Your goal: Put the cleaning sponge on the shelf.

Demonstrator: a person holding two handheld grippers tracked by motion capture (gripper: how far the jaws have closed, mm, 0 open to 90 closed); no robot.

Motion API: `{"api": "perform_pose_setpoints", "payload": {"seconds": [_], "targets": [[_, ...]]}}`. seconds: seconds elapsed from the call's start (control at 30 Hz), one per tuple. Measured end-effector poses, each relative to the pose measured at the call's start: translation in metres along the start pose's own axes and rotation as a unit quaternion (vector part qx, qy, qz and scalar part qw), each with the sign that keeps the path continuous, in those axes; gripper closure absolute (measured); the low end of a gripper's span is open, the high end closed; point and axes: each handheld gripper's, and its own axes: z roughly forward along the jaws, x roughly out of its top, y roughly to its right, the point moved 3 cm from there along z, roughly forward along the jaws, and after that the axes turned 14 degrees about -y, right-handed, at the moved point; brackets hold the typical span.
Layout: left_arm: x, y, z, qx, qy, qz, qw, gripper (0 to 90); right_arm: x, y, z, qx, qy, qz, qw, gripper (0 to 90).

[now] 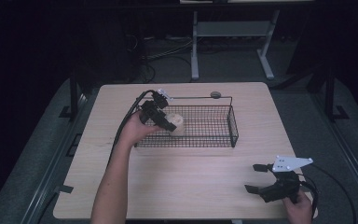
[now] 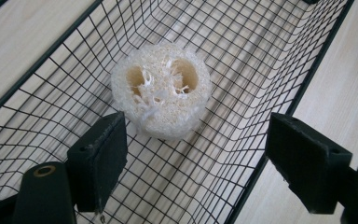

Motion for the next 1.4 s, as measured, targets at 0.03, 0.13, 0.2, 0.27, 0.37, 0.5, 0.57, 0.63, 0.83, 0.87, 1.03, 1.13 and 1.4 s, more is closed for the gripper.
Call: {"api": "perform_pose_setpoints", "payload": {"seconds": [0.03, 0.13, 0.2, 0.27, 0.37, 0.5, 0.57, 0.63, 0.83, 0.87, 1.03, 1.13, 1.4], "targets": [[-0.001, 0.001, 0.000, -0.003, -0.003, -0.001, 1.0000, 20.4, 0.000, 0.000, 0.000, -0.001, -0.001, 0.002, 1.0000, 13.8], [-0.002, 0.004, -0.002, 0.002, -0.002, 0.004, 1.0000, 20.4, 0.000, 0.000, -0.001, -0.001, -0.001, 0.001, 1.0000, 13.8], [-0.004, 0.006, -0.004, 0.001, 0.004, 0.006, 1.0000, 20.4, 0.000, 0.000, 0.000, -0.001, -0.002, 0.001, 1.0000, 13.8], [-0.005, 0.007, -0.006, -0.001, 0.004, 0.007, 1.0000, 20.3, 0.000, 0.000, 0.000, -0.001, -0.004, 0.001, 1.0000, 13.7], [-0.008, 0.009, -0.008, 0.002, 0.001, 0.012, 0.9999, 20.3, 0.000, -0.001, 0.001, -0.002, -0.006, -0.001, 1.0000, 13.7], [-0.012, 0.013, -0.011, 0.001, 0.007, 0.012, 0.9999, 20.3, 0.000, -0.001, 0.001, -0.003, -0.008, 0.000, 1.0000, 13.7], [-0.014, 0.015, -0.012, 0.001, 0.007, 0.013, 0.9999, 20.4, 0.000, -0.001, 0.001, -0.004, -0.010, 0.000, 0.9999, 13.7], [-0.016, 0.016, -0.012, 0.001, 0.008, 0.012, 0.9999, 20.3, 0.000, -0.001, 0.001, -0.005, -0.013, 0.001, 0.9999, 13.7], [-0.022, 0.020, -0.014, -0.003, 0.007, 0.014, 0.9999, 20.3, -0.001, -0.001, 0.001, -0.007, -0.015, 0.000, 0.9999, 13.7], [-0.024, 0.021, -0.014, -0.004, 0.007, 0.014, 0.9999, 20.2, -0.001, -0.001, 0.001, -0.007, -0.014, 0.001, 0.9999, 13.8], [-0.029, 0.024, -0.011, -0.002, 0.005, 0.016, 0.9999, 20.2, -0.001, -0.001, 0.001, -0.008, -0.015, 0.001, 0.9999, 13.7], [-0.030, 0.026, -0.011, -0.003, 0.003, 0.015, 0.9999, 20.2, 0.000, -0.002, 0.001, -0.008, -0.016, 0.001, 0.9998, 13.8], [-0.032, 0.034, -0.013, -0.006, 0.009, 0.025, 0.9996, 20.2, -0.001, -0.002, 0.001, -0.007, -0.017, 0.001, 0.9998, 13.7]]}}
